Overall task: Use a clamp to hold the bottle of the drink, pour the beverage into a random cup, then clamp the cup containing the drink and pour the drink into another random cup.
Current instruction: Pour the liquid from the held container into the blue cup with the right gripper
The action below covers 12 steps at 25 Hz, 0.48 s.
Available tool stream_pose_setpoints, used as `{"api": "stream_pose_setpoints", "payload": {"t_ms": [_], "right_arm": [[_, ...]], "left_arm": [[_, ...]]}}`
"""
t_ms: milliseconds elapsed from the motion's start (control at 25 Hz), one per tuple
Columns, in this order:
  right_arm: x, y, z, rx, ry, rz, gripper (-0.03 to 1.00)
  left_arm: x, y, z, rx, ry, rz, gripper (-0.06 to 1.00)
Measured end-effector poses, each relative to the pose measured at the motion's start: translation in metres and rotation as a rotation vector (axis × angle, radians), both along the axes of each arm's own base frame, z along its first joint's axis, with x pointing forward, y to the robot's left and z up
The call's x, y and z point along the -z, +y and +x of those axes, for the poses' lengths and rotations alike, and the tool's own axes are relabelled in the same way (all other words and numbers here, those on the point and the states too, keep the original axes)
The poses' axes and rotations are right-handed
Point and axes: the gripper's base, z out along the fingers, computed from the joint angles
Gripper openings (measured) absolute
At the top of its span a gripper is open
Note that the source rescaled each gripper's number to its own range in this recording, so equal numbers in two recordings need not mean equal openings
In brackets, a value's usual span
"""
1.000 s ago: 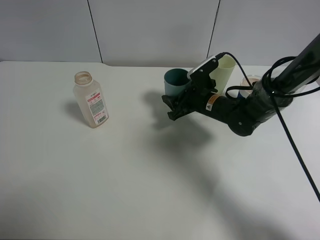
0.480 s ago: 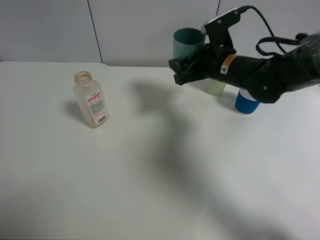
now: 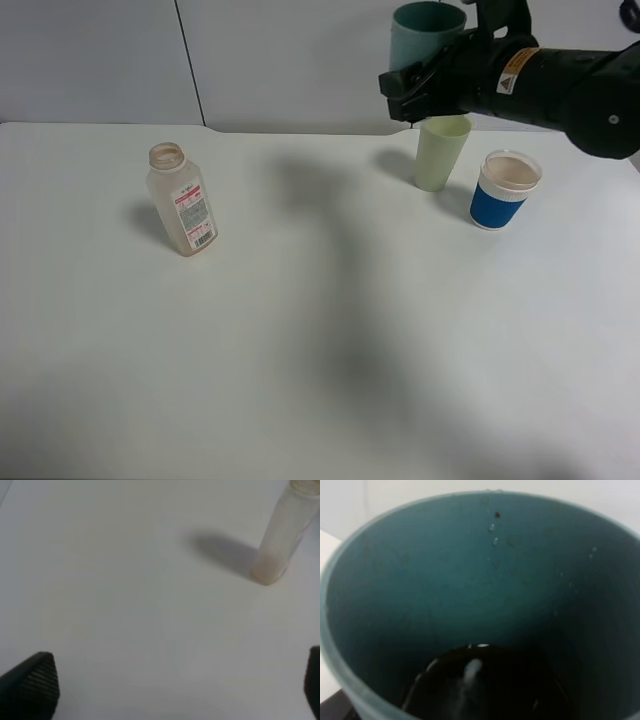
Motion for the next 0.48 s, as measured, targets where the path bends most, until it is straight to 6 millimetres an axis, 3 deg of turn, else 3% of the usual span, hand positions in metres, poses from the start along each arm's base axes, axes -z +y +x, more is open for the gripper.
{"api": "stream_pose_setpoints", "payload": {"t_ms": [200, 480], "right_arm": [[-0.021, -0.026, -0.006, 0.088, 0.026, 0.022, 0.00], [-0.033, -0.059, -0.014, 0.199, 0.094, 0.021, 0.00]], "left_arm": [[0.000, 0.000, 0.000, 0.000, 0.000, 0.000, 1.00], [0.000, 0.000, 0.000, 0.000, 0.000, 0.000, 1.00]]}}
